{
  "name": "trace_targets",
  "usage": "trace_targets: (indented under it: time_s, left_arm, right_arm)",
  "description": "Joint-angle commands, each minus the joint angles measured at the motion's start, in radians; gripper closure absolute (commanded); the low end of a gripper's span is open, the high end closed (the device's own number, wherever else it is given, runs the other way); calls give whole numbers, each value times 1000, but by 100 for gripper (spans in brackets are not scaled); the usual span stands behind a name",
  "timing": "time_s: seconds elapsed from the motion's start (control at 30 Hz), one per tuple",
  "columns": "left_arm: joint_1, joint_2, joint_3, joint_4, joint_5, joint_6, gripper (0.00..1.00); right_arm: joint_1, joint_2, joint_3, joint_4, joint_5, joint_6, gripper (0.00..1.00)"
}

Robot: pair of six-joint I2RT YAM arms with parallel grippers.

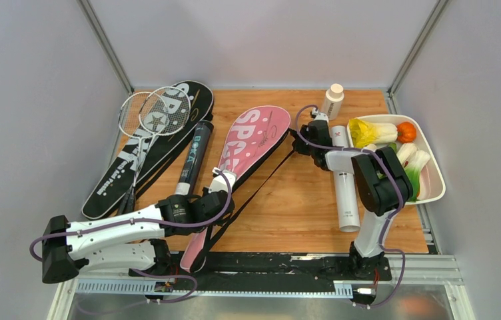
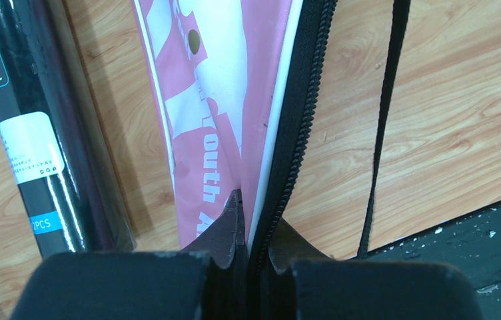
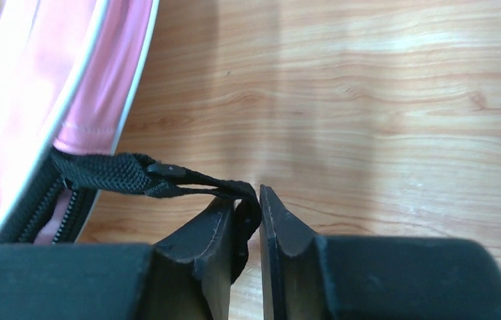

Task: Pack up the badminton gear
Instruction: Adjust the racket bag at the center of the board.

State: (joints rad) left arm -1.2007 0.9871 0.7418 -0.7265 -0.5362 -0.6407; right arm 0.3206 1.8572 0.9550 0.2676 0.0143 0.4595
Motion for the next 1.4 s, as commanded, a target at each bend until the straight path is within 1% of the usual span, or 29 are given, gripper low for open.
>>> trace_targets:
  time_s: [0.0,0.1,0.13,0.23,0.27,0.37,0.5,0.63,0.7,0.8,0.93,1.07,1.13,1.2,1.27,1.37]
  left_arm:
    - [7,-33,2,4,11,-17,100]
    - [8,-28,-3,5,17,-14,100]
    - [7,-29,-6,9,20,-11,100]
    - [7,-27,-14,25,22,-7,100]
    - [7,-23,-16,27,25,-6,100]
    - [7,-16,-21,33,34,-5,100]
    - [8,-20,-23,38,45,-8,100]
    - [7,-24,-16,48,49,-6,100]
    - [7,-24,-14,52,52,-5,100]
    - [7,-17,-8,56,52,-1,100]
    - [7,-2,7,51,41,3,100]
    - [7,20,23,53,45,7,100]
    - [7,26,28,52,46,7,100]
    - [8,27,32,51,46,7,100]
    - [8,26,35,49,47,6,100]
    - [9,22,43,49,51,4,100]
  right_arm:
    - [-46,-39,-8,128,60,42,79]
    - [-45,-75,-1,174,-46,3,93]
    - [-45,-87,4,175,-53,3,96]
    - [-46,-110,11,201,-51,2,95]
    - [-45,-110,18,201,-48,2,92]
    - [-44,-94,47,193,-47,3,77]
    - [-45,-53,86,169,-46,11,64]
    - [-40,-55,91,103,-15,37,54]
    - [-31,-68,80,86,-14,25,52]
    - [-17,-98,90,16,-29,-15,53]
    - [1,-177,83,-93,-30,-27,54]
    - [19,-263,45,-135,-24,-50,52]
    - [32,-299,23,-132,-16,-77,55]
    - [53,-322,5,-111,-14,-124,60]
    - [73,-333,-23,-48,-47,-167,64]
    - [96,-322,-52,5,-92,-195,66]
